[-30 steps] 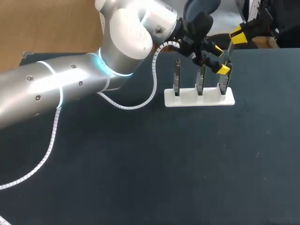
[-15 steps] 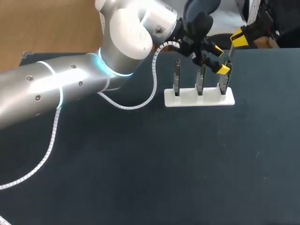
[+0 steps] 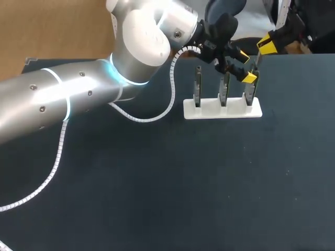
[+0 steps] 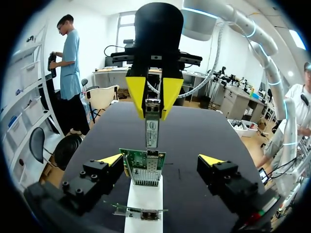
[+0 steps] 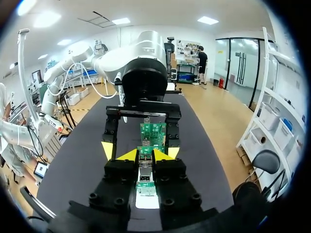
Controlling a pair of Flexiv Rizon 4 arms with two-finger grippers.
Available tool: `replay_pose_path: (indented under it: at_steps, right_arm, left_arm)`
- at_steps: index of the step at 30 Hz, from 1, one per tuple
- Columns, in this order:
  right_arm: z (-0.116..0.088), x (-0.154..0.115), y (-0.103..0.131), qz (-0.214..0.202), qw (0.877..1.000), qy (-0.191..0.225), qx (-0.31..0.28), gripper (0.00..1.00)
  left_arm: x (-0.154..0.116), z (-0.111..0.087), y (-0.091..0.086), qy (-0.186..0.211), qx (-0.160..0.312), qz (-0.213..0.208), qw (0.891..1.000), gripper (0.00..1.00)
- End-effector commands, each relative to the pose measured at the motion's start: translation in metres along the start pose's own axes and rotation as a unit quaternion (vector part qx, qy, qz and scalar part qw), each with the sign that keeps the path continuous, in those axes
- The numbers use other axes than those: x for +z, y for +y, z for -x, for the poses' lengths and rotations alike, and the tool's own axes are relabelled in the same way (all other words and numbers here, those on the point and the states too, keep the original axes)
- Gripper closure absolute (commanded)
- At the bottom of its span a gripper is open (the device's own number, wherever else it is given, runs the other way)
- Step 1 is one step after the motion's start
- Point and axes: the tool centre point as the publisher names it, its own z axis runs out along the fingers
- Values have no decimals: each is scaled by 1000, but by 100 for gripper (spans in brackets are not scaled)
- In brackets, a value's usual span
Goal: Pick up the optical module with the left hand, and insert it into the network port with the right hand.
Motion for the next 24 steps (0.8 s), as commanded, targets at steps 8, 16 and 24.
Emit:
replay_pose_path:
  at_steps: [8,16,24]
  right_arm:
    - [-6,7,8,-8,1000,9,9,100]
    - [-8,9,9,-8,1000,10,12,100]
    - [-11,9,9,-8,1000,13,14,100]
  left_arm:
    - [0,1,0,2,-1,0,1000,0]
    - [0,1,0,2,-1,0,1000,0]
    - [0,1,0,2,-1,0,1000,0]
